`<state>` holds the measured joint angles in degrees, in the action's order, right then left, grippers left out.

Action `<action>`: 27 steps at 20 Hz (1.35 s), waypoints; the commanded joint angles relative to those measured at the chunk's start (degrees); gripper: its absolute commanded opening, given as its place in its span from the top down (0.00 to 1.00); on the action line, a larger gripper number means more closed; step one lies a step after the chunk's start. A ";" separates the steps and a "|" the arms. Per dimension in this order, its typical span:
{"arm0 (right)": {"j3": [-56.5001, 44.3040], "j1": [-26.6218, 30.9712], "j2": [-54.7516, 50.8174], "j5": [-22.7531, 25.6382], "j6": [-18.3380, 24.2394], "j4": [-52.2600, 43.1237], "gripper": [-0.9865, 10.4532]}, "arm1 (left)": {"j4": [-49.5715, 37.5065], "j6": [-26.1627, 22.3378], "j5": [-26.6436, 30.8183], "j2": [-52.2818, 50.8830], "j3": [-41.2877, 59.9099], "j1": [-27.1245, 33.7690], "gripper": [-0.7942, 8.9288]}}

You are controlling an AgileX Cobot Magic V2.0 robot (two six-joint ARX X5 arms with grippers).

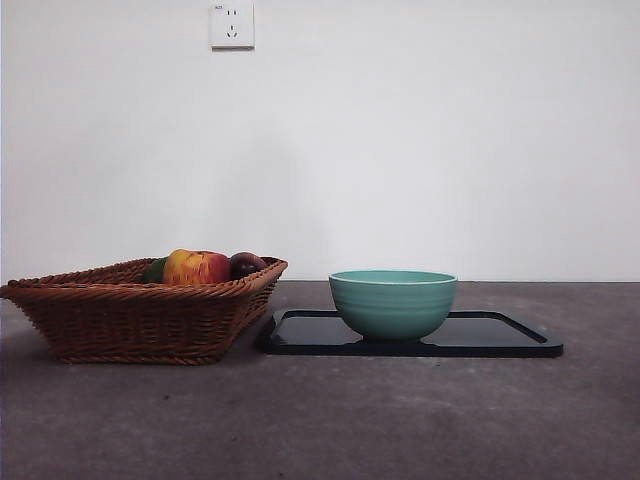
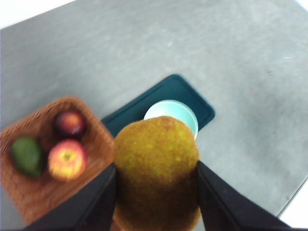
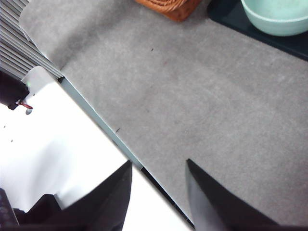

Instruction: Pick up the wifruite, put it on the bowl, pick up the plate, put it on desk

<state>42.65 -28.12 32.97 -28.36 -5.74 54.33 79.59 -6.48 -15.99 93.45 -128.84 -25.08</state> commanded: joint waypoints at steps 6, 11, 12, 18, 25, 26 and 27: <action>0.48 -0.42 0.13 -0.11 0.87 -1.70 0.76 | -14.16 8.39 6.51 -8.33 26.25 -0.04 0.76; 0.48 -0.42 0.13 -0.09 0.87 -1.86 0.76 | -29.68 15.32 16.74 -10.99 46.58 -0.07 0.76; 0.48 -0.42 0.13 -0.09 0.87 -1.84 0.76 | -32.61 16.33 17.99 -10.99 49.44 -0.07 0.76; 0.48 -0.42 0.13 -0.04 0.85 -1.95 0.76 | -48.00 20.74 21.18 -10.88 63.39 0.26 0.76; 0.48 -0.42 0.13 1.40 0.57 -2.23 0.76 | -58.88 20.87 22.29 -4.59 70.79 0.68 0.76; 0.48 -0.42 0.13 1.40 0.37 -2.23 0.76 | -59.82 20.90 22.29 -3.08 70.79 0.70 0.76; 0.48 -0.42 0.13 1.40 0.15 -2.21 0.76 | -60.17 20.90 22.29 -1.68 70.79 0.74 0.76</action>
<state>42.65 -28.12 32.97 -26.98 -5.78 52.82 19.90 14.28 6.09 90.91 -57.56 -24.23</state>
